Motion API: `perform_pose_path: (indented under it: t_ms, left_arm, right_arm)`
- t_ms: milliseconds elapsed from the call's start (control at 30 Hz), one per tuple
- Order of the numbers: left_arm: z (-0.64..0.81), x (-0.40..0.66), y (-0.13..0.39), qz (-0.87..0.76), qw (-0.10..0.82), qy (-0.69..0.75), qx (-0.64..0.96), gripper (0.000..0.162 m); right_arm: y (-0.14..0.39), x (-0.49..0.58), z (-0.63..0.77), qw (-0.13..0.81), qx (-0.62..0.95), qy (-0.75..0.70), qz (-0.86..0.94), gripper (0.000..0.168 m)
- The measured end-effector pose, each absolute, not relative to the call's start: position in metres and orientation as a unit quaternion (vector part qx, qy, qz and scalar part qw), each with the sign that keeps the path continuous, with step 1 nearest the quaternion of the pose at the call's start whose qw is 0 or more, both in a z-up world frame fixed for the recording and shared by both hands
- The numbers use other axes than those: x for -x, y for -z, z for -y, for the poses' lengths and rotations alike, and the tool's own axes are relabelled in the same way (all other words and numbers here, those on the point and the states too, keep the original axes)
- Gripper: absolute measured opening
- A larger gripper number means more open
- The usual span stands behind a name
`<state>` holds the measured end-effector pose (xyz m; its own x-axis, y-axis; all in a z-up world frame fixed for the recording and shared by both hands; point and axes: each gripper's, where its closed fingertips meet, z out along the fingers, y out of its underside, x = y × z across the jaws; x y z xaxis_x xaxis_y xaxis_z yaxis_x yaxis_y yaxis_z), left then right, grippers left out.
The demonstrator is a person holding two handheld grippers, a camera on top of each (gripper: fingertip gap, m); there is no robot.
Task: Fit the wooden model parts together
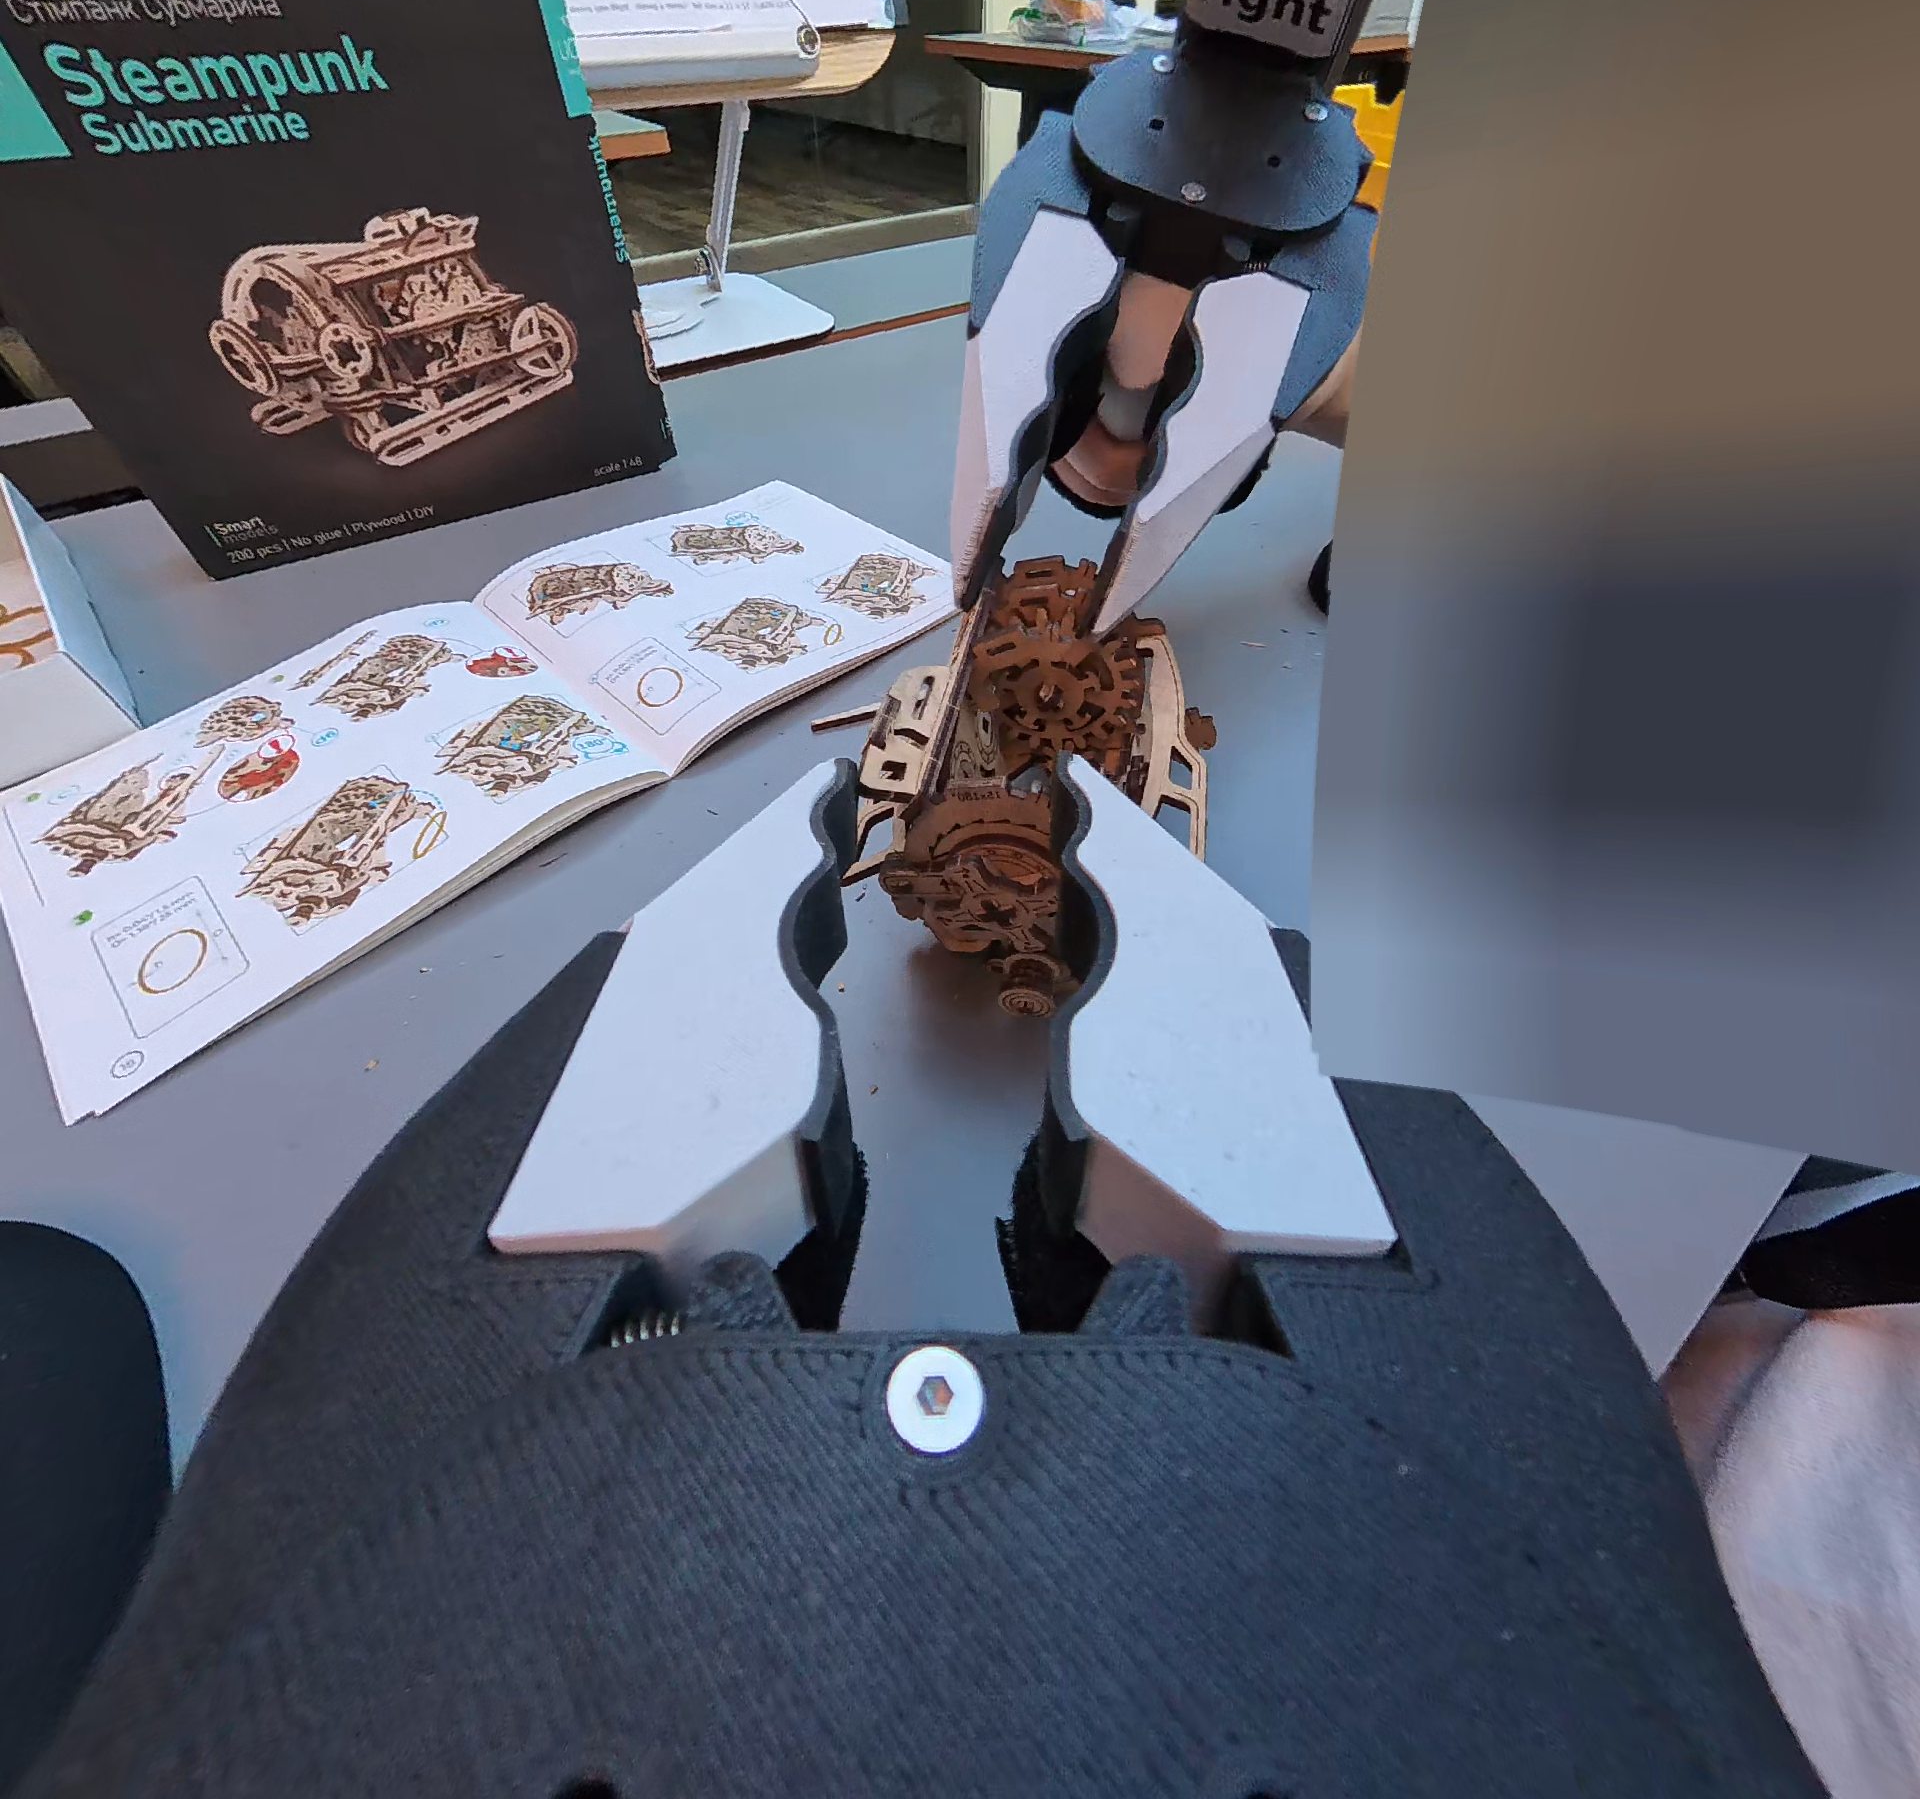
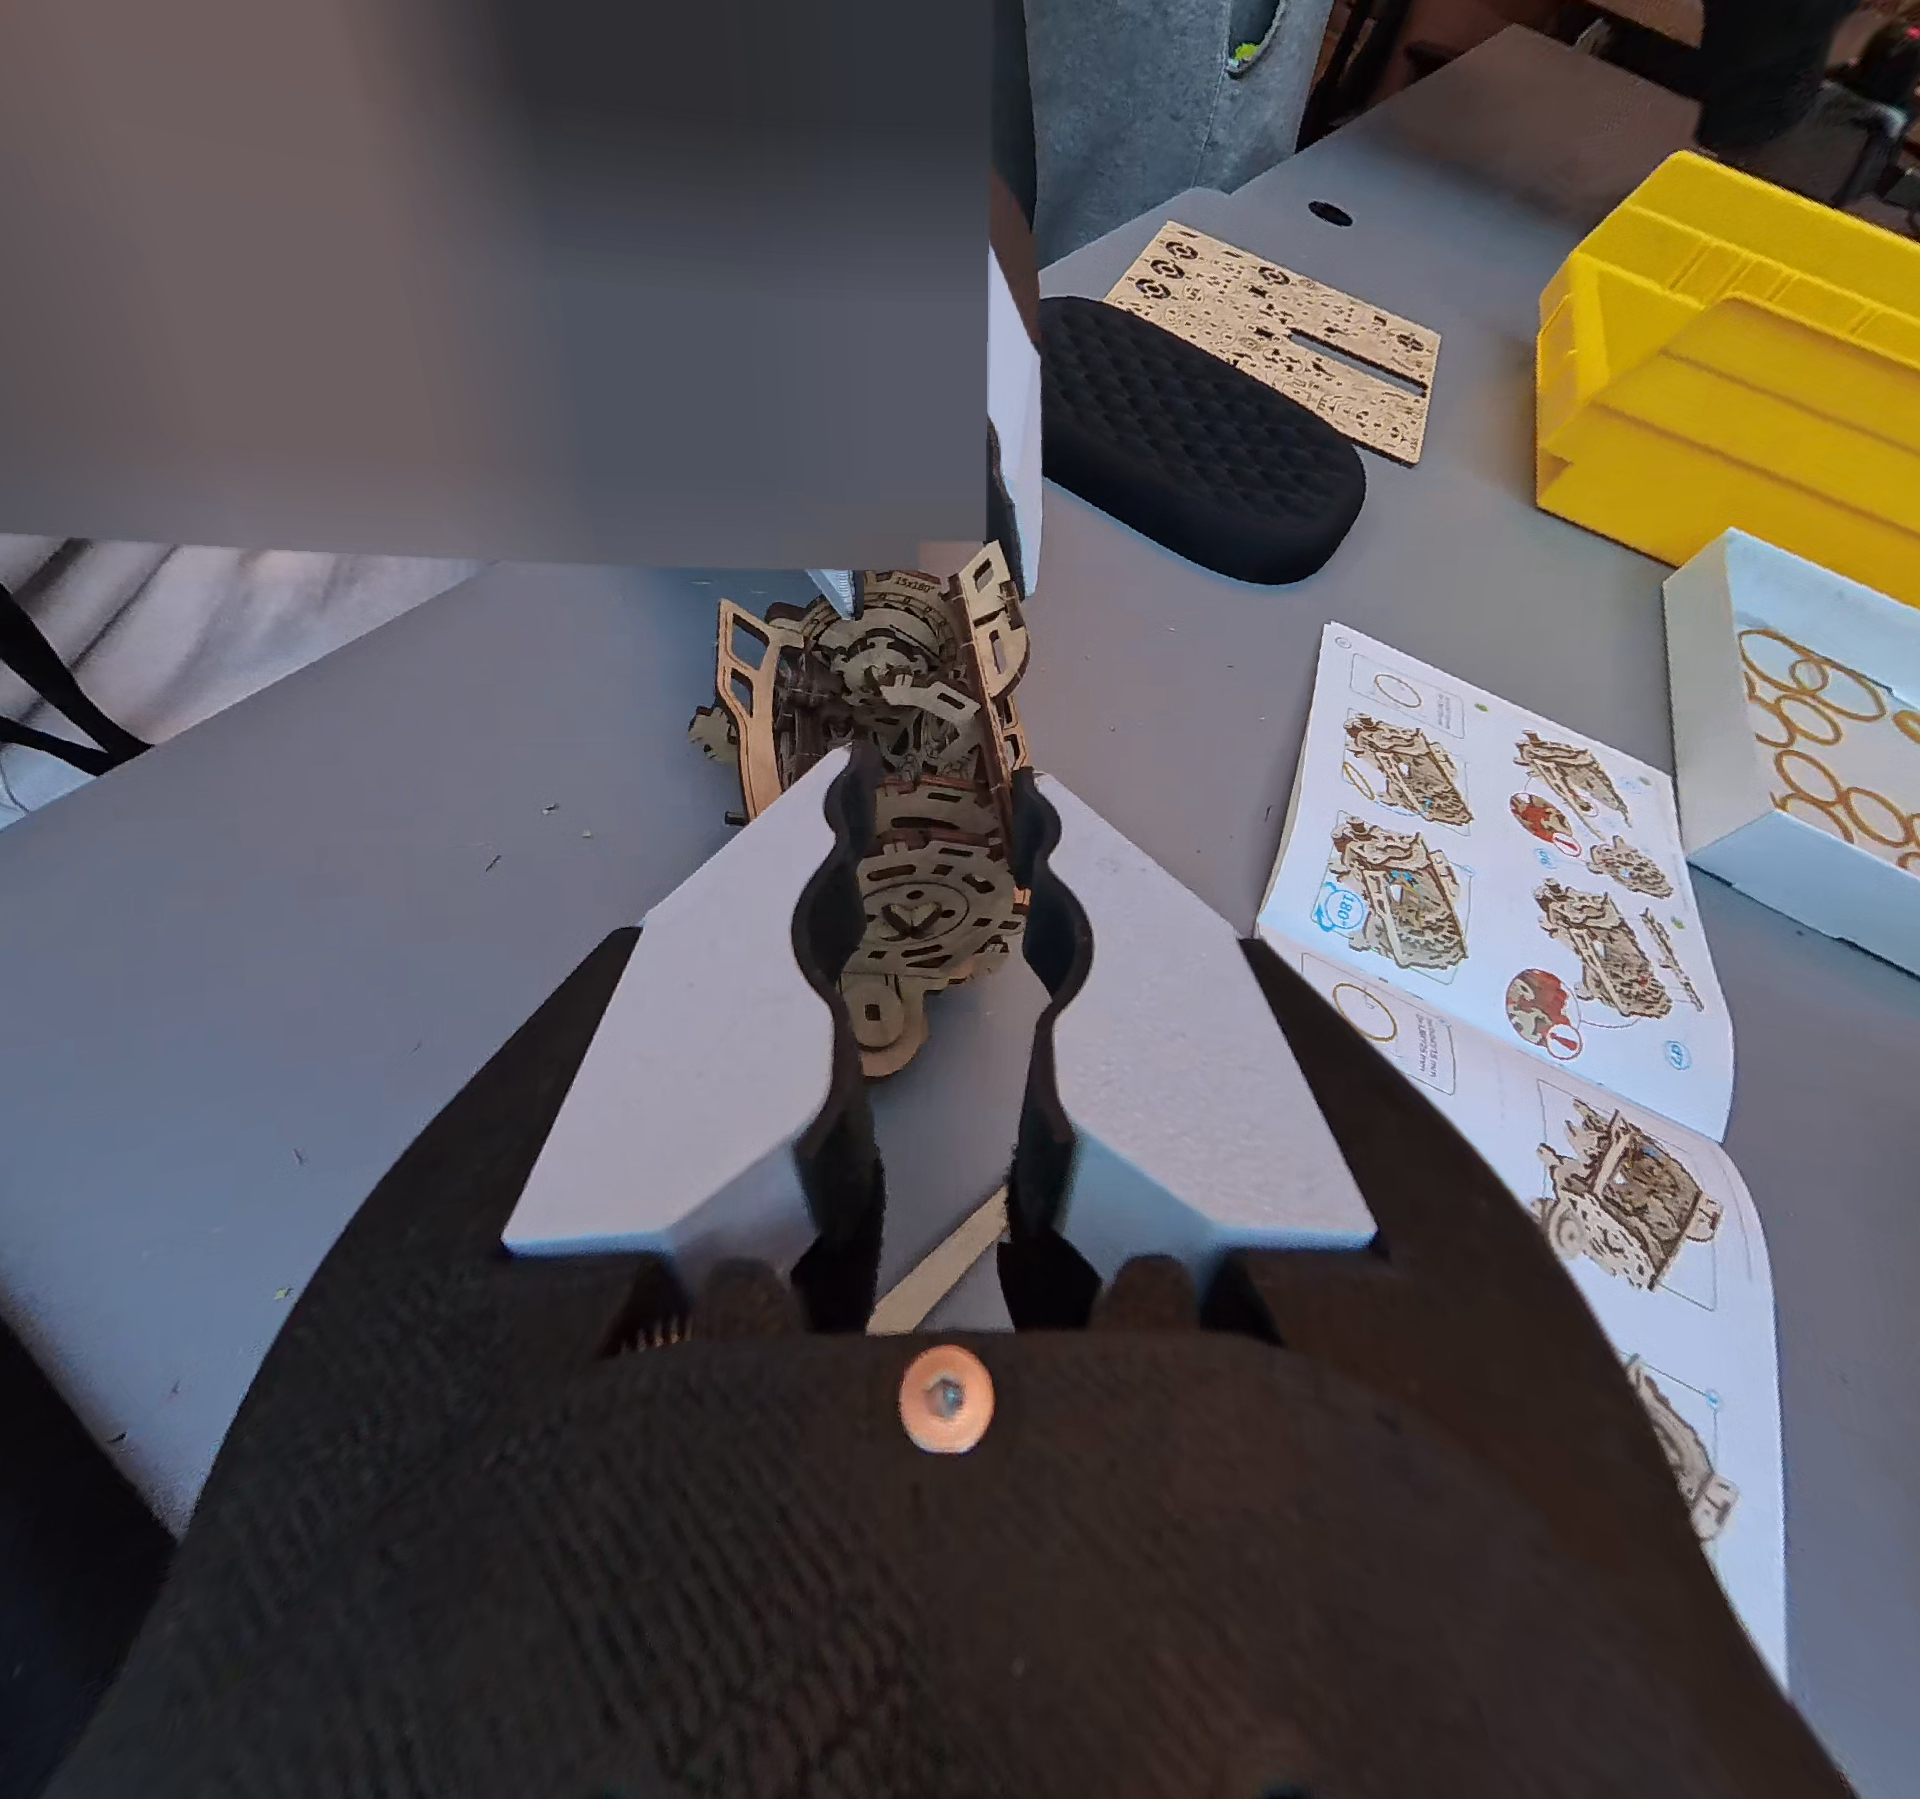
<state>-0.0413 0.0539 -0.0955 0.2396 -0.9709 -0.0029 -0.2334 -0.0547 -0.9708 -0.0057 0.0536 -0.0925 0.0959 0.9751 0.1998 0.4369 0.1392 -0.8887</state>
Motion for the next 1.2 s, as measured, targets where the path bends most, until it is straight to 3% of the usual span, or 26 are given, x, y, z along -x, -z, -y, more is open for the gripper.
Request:
perform_pose_path:
  t_ms: [1200]
  left_arm:
    - [-0.0540,0.0411,0.0957,-0.484,0.493,0.370,0.621,0.038]
  right_arm:
    - [0.0895,0.0052,-0.0513,0.496,0.553,-0.317,0.590,0.024]
